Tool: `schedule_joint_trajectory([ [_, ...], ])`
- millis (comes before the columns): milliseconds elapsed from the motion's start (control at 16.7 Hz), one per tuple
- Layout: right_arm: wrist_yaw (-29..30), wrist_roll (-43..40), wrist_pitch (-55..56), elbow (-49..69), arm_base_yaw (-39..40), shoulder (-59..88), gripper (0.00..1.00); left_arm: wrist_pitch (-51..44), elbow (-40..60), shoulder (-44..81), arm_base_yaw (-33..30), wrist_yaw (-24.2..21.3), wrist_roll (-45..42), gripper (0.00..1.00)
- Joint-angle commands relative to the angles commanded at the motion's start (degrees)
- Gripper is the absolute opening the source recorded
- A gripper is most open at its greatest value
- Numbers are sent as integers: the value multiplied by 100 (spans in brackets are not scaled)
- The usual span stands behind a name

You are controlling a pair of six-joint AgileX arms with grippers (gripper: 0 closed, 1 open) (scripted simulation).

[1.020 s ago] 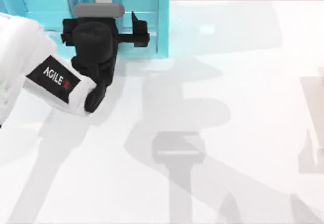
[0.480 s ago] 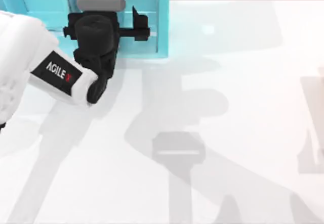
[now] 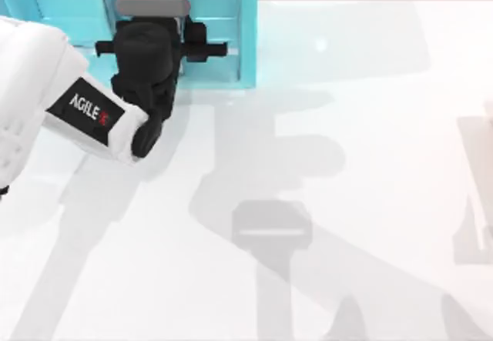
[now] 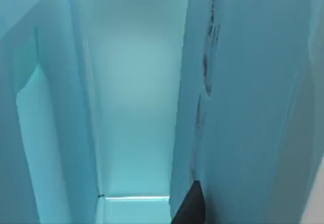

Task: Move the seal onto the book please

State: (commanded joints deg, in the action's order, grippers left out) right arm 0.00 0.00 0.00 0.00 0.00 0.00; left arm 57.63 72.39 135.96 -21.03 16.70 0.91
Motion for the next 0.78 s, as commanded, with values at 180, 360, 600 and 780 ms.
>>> schedule_joint_trajectory([
  [180,0,0,0,0,0,0,100,0,0,0,0,0,0,10],
  [360,0,0,0,0,0,0,100,0,0,0,0,0,0,0],
  [600,0,0,0,0,0,0,100,0,0,0,0,0,0,0],
  [780,0,0,0,0,0,0,100,-1,-3,-9,-28,-1,-5,0],
])
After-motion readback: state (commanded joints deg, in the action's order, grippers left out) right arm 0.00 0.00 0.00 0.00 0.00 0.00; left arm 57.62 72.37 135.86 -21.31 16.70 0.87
